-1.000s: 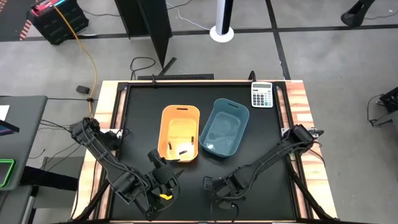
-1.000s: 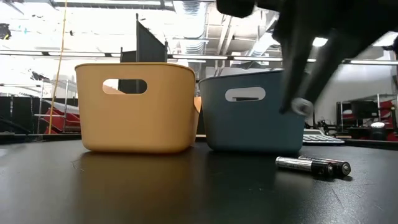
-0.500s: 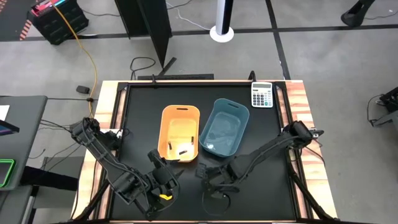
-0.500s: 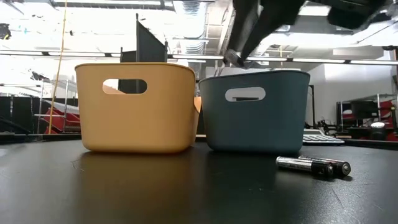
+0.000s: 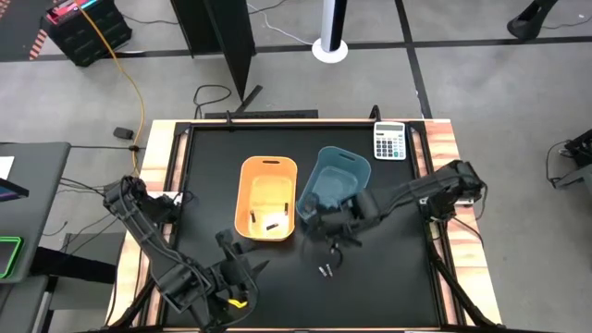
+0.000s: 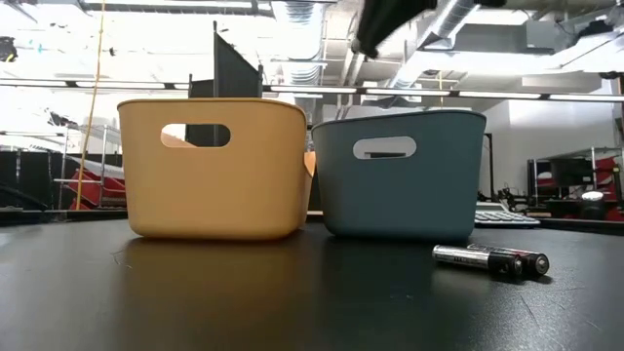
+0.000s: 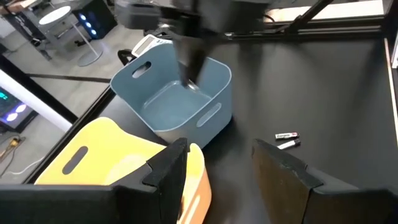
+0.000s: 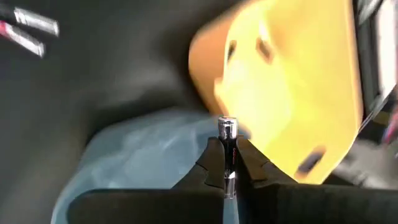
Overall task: Sort batteries
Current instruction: Put the bottom left silver battery in the blue bin, then put the right silver battery in the blue bin
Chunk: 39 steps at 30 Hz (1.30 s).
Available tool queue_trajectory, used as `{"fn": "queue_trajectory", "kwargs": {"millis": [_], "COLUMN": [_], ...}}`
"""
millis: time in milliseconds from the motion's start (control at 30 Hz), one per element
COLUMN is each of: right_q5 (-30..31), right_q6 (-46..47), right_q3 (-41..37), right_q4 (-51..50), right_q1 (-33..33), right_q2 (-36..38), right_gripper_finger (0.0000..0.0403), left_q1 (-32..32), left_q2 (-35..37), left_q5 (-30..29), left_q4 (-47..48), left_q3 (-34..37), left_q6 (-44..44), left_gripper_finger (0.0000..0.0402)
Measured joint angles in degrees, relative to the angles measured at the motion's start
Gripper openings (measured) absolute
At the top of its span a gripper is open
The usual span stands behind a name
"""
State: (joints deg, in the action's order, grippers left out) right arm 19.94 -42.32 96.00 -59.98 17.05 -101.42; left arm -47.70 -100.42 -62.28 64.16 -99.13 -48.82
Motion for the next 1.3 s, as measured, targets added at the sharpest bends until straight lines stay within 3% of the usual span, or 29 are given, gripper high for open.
{"fn": "queue_trajectory", "kwargs": {"millis": [200,433,600,1000,1133,1300], "right_q5": [-0.5,-6.8,-7.5,-8.2,-9.9,-9.8], "right_q6": [4.9,8.6,12.7,19.8,23.8,28.3], "right_q3": [-6.0,-16.0,-21.4,-22.7,-22.8,-22.8], "right_q4": [-2.7,3.1,7.8,9.4,11.1,16.1], "right_q1": [-6.0,-12.7,-15.8,-15.7,-13.4,-7.8], "right_q2": [5.7,11.6,14.5,16.5,18.8,22.2], "right_gripper_finger": [0.0014,0.0018,0.0054,0.0229,0.0238,0.0217], "left_q1": [-1.3,-1.6,-1.1,2.0,3.9,7.1], "left_q2": [0.0,0.0,0.0,-0.1,-0.1,1.2], "left_q5": [-1.2,-3.0,-3.3,-1.8,-0.5,-0.5], "left_q4": [1.7,4.1,4.7,4.0,4.1,4.0], "left_q3": [0.0,0.7,4.2,8.7,9.4,9.4], "left_q6": [-2.3,-3.3,-6.4,-10.8,-8.5,-1.9], "left_gripper_finger": [0.0173,0.0173,0.0173,0.0173,0.0173,0.0173]}}
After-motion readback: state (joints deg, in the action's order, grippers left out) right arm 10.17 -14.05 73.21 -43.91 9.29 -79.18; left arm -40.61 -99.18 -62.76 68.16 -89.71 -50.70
